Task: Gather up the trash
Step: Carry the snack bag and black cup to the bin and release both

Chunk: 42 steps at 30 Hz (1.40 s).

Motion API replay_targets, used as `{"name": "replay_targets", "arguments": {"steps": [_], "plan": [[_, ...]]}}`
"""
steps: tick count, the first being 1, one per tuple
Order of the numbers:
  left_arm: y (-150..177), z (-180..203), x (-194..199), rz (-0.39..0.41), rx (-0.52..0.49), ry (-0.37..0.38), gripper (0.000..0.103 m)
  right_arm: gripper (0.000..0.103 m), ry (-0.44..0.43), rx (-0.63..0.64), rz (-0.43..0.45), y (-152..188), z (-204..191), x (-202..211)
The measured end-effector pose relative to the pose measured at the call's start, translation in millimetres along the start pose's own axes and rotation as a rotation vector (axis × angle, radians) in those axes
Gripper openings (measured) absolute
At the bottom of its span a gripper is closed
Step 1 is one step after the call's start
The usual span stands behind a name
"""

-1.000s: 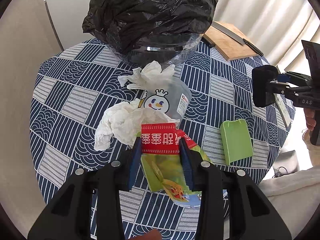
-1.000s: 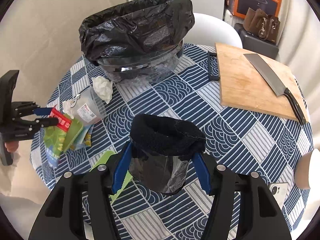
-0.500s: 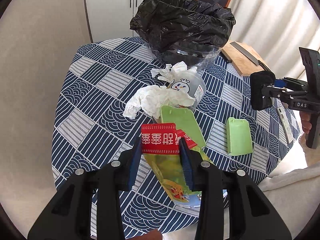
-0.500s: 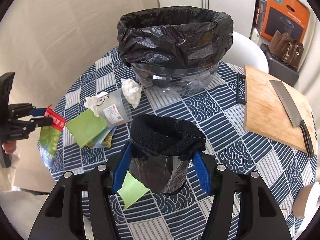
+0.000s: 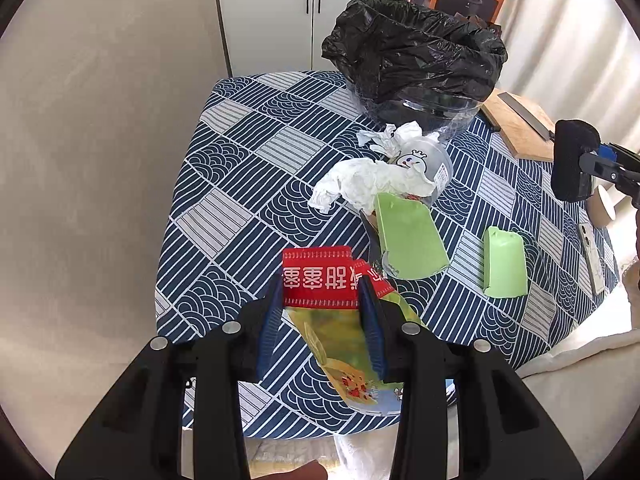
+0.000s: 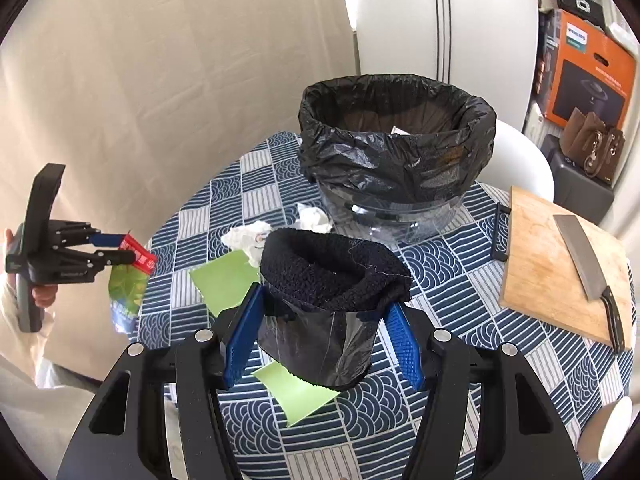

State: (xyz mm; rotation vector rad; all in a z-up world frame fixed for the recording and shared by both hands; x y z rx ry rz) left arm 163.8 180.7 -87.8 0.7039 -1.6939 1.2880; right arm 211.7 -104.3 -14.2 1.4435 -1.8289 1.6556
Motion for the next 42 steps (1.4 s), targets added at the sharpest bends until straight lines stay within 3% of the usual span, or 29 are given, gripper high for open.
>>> {"name": "replay_targets", "arguments": {"steps": [7,19,27,39,42], "plan": [[-50,-19,8,0.071,-0.041,-0.021,0.039,0.056,0.033,0.0,0.051,-28,-1,22],[-162,-38,32,0.287,-0.14,0.001,0.039,0.056,0.106,-0.105,0.189,-93,21,43],[-230,-42,25,0.393,-0.216,0.098,0.039,0.057,0.143,-0.155,0.241,-144,38,22],[-314,-17,6,0.531,-0.301,0.231,0.039,0.057,0.007,-0.186,0.278,-209,45,-12],[-329,-13,0,0.545,-0.293,0.234,0.039,0.058,-0.015,-0.195,0.279,-219,48,-24]]}}
Point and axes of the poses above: each gripper's, at about its wrist camera, not at the fingertips, and x roughly against the way its jaws point, z to its right, y to its underside, the point moved 6 cm from there along -x, roughly the way its jaws point, and after that the axes turned 13 degrees about -x, right-handed, at the moved point
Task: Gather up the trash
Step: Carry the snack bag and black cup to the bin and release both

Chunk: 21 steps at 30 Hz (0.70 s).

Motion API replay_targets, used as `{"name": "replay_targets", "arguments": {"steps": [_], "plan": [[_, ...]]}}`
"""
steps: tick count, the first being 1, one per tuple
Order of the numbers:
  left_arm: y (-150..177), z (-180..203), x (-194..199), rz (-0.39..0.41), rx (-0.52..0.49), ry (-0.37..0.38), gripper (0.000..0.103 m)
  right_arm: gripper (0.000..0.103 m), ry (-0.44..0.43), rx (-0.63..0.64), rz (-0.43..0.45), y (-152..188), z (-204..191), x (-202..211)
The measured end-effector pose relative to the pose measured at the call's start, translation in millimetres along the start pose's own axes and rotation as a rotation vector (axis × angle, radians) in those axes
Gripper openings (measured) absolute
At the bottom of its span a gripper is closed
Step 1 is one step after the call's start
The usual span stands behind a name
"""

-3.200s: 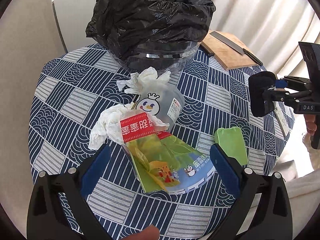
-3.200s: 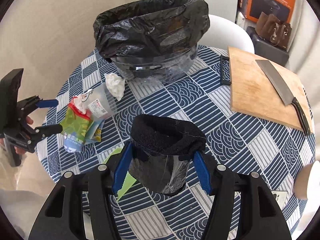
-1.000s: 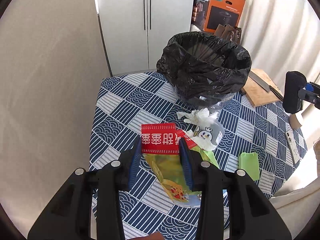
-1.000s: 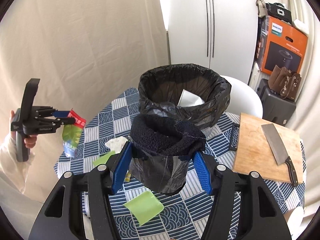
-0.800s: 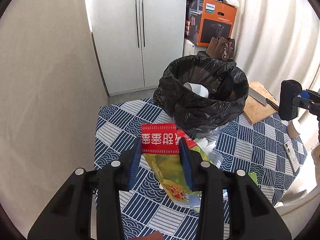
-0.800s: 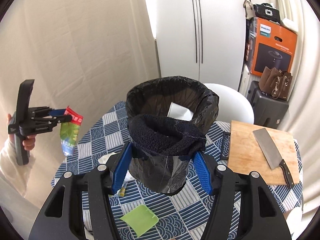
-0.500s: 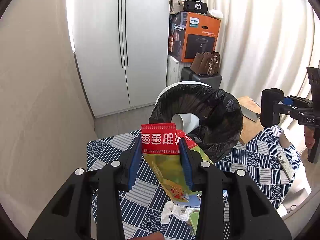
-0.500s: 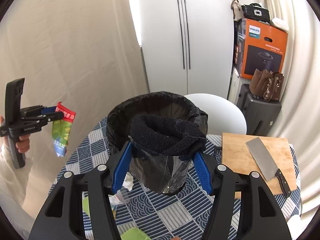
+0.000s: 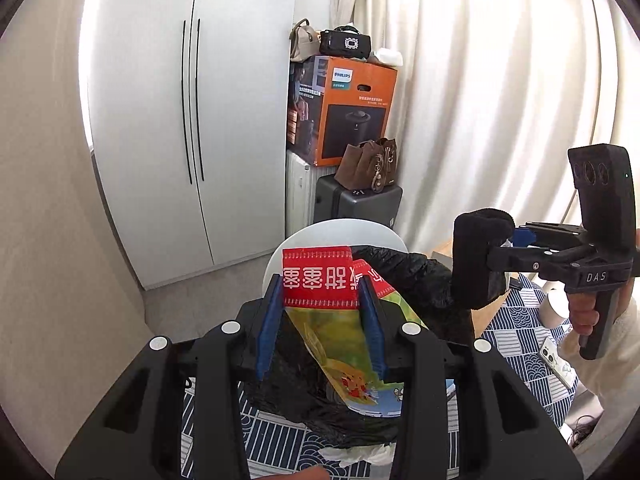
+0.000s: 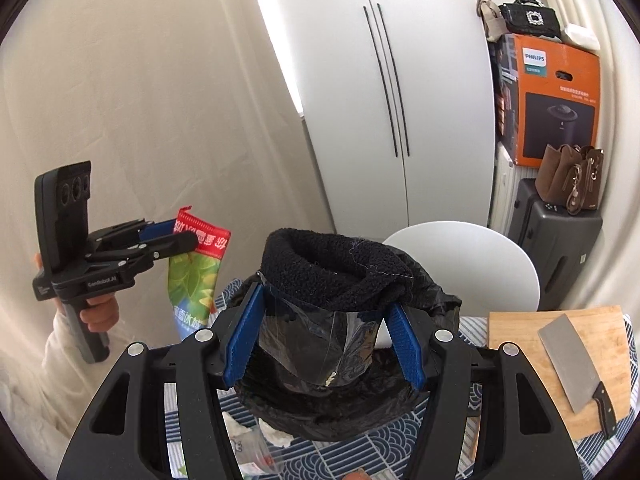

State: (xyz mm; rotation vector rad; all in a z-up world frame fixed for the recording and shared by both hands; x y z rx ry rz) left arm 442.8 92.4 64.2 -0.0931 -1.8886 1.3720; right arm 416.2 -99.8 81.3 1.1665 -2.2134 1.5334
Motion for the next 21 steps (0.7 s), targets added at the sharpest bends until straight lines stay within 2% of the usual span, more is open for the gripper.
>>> {"name": "replay_targets", "arguments": {"steps": [1,2,3,4,5,7,14,21], "plan": [[-1,0,-5,0.0,0.004,-0.001,0.042,0.063,0.0,0.0,-0.003,-2,0,-5],[-2,-2,-11,-0.001,0.011,-0.01,0.056,0.078,-0.009,0.005,-0.006,-3,-1,-7],[-2,-5,-14,-0.002,0.029,-0.025,0.069,0.088,-0.015,0.011,0.004,-5,-3,-8],[-1,-7,-17,-0.002,0.055,-0.02,0.091,0.091,-0.015,0.021,0.023,-7,-5,-6],[1,-8,-18,0.005,0.085,0.01,0.095,0.091,-0.009,0.036,0.036,-10,-7,-4],[5,-10,-14,0.013,0.123,0.034,0.097,0.091,0.006,0.059,0.049,-11,-9,1],[27,-6,11,-0.082,0.087,-0.127,0.097,0.093,0.042,0.055,0.024,-1,-3,13],[46,8,46,-0.158,0.064,-0.216,0.097,0.093,0.058,0.035,0.013,26,-1,36]]}}
Point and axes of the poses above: each gripper's, at about its wrist camera, not at the fingertips, and x roughly against the way its jaws point, z to its right, y to its underside, the point moved 6 cm from there along -x, roughly the way its jaws point, and after that the axes turned 13 degrees about -x, right-handed, at the moved point
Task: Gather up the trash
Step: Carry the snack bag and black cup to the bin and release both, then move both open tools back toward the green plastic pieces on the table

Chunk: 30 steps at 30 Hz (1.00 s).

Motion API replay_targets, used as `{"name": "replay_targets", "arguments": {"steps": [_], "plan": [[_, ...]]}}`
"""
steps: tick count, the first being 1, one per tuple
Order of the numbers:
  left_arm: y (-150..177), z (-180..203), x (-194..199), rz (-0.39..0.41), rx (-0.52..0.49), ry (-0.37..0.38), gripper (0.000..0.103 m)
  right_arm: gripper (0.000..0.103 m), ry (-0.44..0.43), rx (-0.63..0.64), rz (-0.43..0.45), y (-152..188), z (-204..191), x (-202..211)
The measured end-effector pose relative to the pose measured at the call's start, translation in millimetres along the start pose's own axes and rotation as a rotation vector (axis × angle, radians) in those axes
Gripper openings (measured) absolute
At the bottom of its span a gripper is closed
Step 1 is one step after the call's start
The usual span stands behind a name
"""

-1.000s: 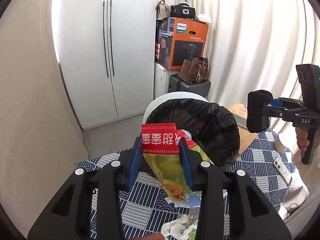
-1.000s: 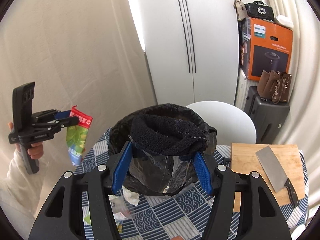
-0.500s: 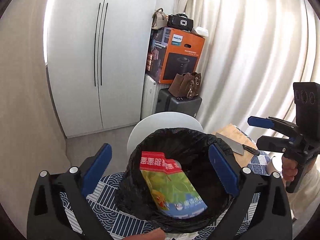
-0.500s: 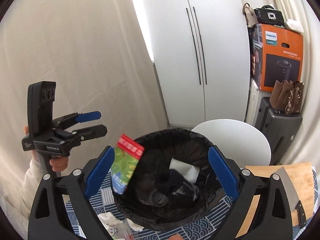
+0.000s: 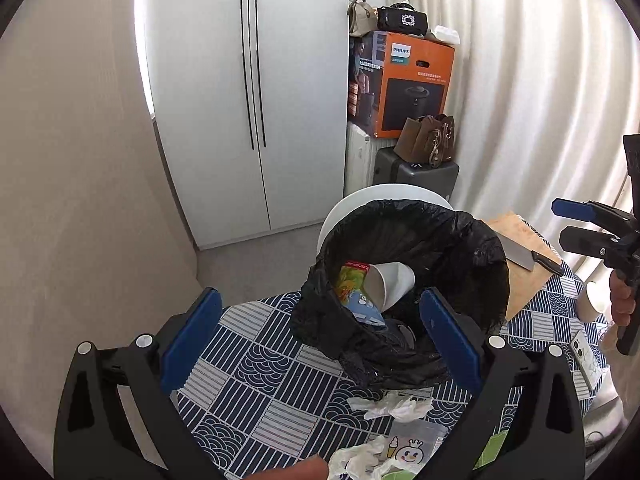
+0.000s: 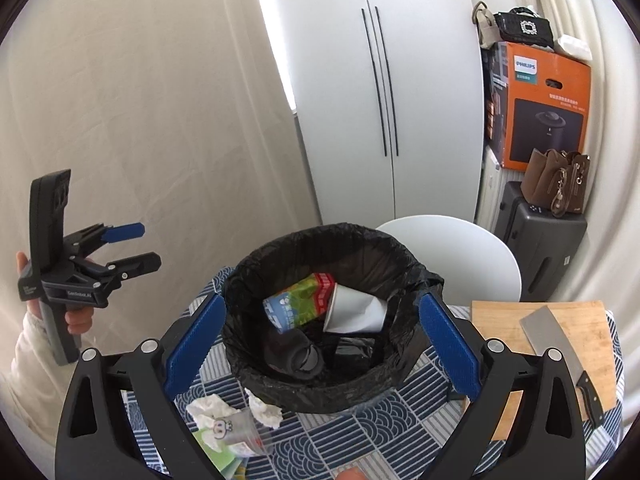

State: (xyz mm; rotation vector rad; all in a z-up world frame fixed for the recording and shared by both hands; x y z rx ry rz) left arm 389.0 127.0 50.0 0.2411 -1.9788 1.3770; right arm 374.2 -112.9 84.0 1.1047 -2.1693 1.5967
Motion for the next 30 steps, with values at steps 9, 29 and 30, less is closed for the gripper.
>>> {"name": "replay_targets", "arguments": {"steps": [9,29,30], "plan": [[27,25,39,-0.053,-0.02,-0.063,0.097,0.094,0.026,-0.006,-0.025,31,5,30],[108,80,66,-0.181,0.029,-0.021,0.097,0.094,0.078,0.1,-0.149,117,-14,53],[111,83,66,-0.189,0.028,-0.019,0.097,0.094,0.083,0.106,-0.158,122,-15,53]]}}
Point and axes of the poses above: each gripper's, at about its wrist camera, not at the fingertips, and x roughly against the way its jaws point, z to its right, y to its underside, the point moved 6 cm from there along -x, roughly the way its jaws point, and after that the axes turned 13 degrees about -x, right-handed, at the moved point
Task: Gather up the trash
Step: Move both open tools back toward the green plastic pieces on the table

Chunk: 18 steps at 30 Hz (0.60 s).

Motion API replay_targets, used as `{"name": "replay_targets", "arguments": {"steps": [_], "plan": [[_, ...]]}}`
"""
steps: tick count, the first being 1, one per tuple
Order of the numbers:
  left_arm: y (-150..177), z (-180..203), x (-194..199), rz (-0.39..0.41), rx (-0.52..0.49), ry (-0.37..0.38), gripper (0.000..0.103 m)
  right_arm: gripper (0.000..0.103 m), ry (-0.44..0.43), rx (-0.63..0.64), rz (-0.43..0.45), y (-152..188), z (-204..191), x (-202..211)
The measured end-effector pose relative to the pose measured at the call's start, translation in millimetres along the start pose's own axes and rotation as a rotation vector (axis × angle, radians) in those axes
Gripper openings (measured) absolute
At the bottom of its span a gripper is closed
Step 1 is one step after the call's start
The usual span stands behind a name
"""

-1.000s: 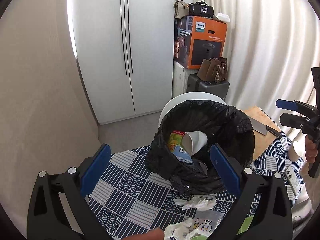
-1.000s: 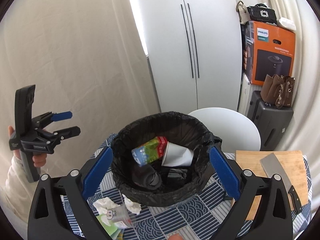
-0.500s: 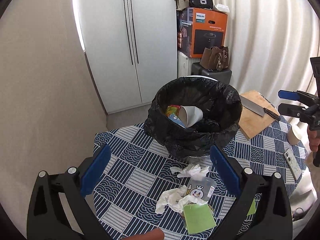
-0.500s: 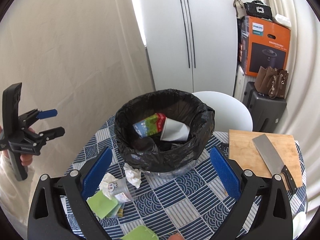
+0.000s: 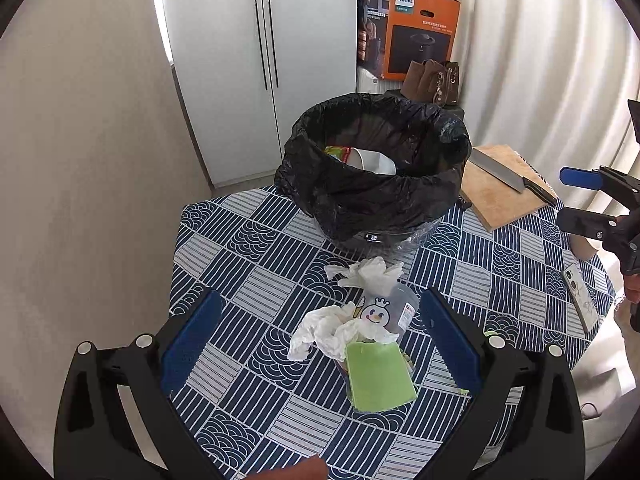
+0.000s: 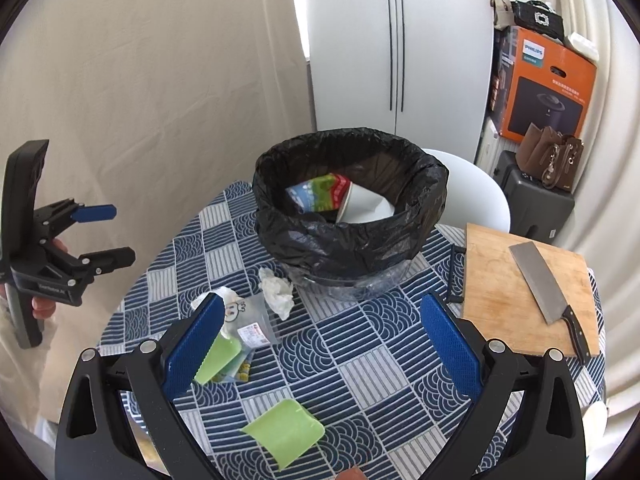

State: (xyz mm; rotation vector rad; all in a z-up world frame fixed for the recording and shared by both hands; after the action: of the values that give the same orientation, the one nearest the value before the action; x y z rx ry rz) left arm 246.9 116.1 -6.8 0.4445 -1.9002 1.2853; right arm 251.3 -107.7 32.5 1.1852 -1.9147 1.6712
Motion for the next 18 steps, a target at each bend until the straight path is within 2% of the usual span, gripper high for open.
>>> {"name": "replay_targets", "arguments": {"steps": [7,18], "plan": [[25,12,-13,-0.049,-0.001,0.04,0.097,0.094,0.029,-0.003,-0.076,34,3,-11],[62,51,-49,-0.129,-0.079,0.108,0.097,0.094,0.081,-0.013,-0.214,85,9,-38]]}}
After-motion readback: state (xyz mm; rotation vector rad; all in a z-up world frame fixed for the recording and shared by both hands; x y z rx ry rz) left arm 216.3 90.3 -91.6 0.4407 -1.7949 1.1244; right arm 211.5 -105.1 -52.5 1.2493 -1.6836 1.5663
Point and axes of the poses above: each gripper's, at about its wrist camera, not at the fingertips, and x roughly against the way its jaws point, z to its right, y to its underside, the point moved 6 cm from there along -x, roughly the way its jaws point, and after that the axes turned 13 degrees about -x, right-handed, at the moved point
